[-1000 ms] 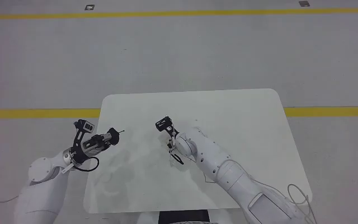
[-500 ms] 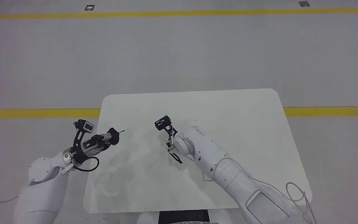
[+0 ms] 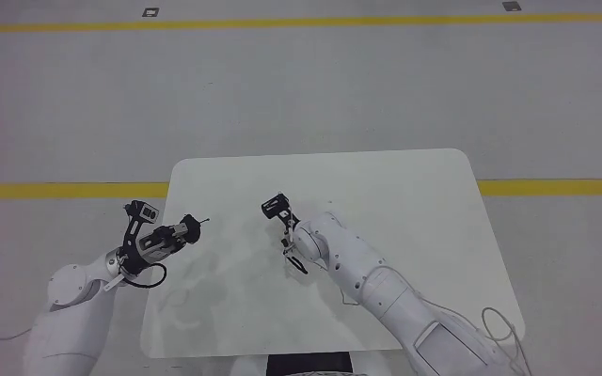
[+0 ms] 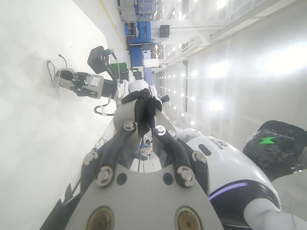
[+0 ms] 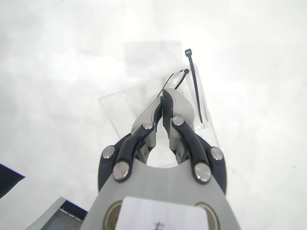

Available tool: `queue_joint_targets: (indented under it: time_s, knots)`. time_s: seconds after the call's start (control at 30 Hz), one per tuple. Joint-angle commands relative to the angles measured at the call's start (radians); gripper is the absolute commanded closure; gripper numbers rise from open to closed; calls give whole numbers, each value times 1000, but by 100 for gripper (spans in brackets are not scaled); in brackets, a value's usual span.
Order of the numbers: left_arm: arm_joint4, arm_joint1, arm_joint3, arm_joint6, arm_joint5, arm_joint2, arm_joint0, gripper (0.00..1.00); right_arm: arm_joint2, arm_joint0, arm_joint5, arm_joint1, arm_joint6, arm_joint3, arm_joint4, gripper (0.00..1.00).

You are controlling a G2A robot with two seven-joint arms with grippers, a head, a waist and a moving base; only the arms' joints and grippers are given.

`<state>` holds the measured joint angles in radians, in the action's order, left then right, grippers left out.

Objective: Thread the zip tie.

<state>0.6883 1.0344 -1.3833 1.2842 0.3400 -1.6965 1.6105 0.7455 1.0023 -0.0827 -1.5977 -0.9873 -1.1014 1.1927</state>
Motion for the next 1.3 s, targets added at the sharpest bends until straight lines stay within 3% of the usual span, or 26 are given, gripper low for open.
queue_joint_targets:
  time_s: [0.0,0.37,0.43,0.5,0.93,1.07,1.27]
  knots:
    - [0,0,0,0,0,0,0,100,9,8,1,4,-7,-21,5,100]
    - [0,0,0,0,0,0,0,100,53,61,-4,27,-62,-126,45,100]
    - [0,0,0,0,0,0,0,100,47,61,-14,25,-73,-129,50,66]
    - [0,0,0,0,0,0,0,100,39,57,-27,21,-83,-129,52,65]
    - [0,0,0,0,0,0,0,100,3,13,-59,-7,-114,-68,27,81]
    - [0,0,0,0,0,0,0,100,-3,4,-71,-14,-116,-52,21,95]
    - [0,0,0,0,0,0,0,100,-18,-13,-94,-26,-121,-21,24,93]
